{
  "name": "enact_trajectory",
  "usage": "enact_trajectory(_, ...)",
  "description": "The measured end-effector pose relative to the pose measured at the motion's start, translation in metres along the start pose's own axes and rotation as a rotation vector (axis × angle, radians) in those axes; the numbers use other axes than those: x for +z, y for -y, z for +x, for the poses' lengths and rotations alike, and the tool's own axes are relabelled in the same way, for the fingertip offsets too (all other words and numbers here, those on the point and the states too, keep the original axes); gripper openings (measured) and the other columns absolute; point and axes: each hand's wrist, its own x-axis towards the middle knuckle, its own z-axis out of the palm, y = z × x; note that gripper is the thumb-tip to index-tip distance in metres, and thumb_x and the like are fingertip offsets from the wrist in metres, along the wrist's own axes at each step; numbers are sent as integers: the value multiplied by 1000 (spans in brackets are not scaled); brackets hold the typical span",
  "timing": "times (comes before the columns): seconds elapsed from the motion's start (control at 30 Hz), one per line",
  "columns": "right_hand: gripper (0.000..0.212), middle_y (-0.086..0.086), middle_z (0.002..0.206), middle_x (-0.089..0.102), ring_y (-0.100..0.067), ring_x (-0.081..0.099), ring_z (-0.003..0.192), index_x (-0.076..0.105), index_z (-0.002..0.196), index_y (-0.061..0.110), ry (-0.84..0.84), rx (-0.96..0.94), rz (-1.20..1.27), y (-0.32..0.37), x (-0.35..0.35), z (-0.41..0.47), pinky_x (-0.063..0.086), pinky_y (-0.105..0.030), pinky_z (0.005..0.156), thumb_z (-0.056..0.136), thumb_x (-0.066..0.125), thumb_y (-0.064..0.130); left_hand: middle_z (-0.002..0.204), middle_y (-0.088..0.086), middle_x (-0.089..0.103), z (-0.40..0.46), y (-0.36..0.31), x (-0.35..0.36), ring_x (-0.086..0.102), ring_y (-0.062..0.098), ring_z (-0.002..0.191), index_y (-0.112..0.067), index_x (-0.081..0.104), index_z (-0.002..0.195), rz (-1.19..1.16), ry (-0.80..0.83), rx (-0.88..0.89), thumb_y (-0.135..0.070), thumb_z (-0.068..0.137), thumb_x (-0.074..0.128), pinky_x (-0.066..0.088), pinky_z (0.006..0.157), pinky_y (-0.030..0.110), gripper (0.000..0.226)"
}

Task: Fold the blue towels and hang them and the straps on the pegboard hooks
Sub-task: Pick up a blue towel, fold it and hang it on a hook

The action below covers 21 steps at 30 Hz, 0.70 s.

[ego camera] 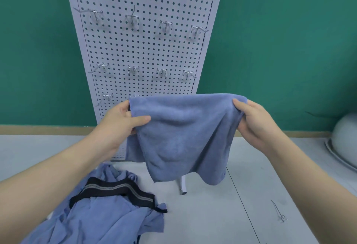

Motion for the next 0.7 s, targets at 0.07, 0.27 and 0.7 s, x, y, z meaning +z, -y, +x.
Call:
enact_trajectory(0.07, 25, -14, 108, 77, -23, 73, 96, 71, 110, 2, -33, -24, -33, -1, -1, -2, 56, -35, 84, 109, 49, 16, 95, 3, 81, -1, 1, -3, 75, 14, 87, -17, 71, 109, 51, -15, 15, 8, 91, 67, 60, 72, 22, 31)
enact_trajectory(0.27, 55, -19, 93, 66, -26, 59, 85, 59, 103, -16, -105, -45, -143, -8, -8, -8, 44, -43, 80, 101, 60, 39, 73, -4, 77, -4, 6, -13, 68, 9, 68, -14, 71, 90, 171, -154, 64, 0, 96, 65, 56, 56, 19, 17)
enact_trajectory(0.7, 51, -19, 109, 75, -16, 70, 91, 71, 95, -9, -85, -93, -163, -5, 3, -22, 56, -42, 97, 104, 59, 39, 84, -3, 75, -13, 2, -26, 66, 19, 76, -13, 74, 82, 47, -354, -51, -48, 100, 62, 53, 83, 35, 41)
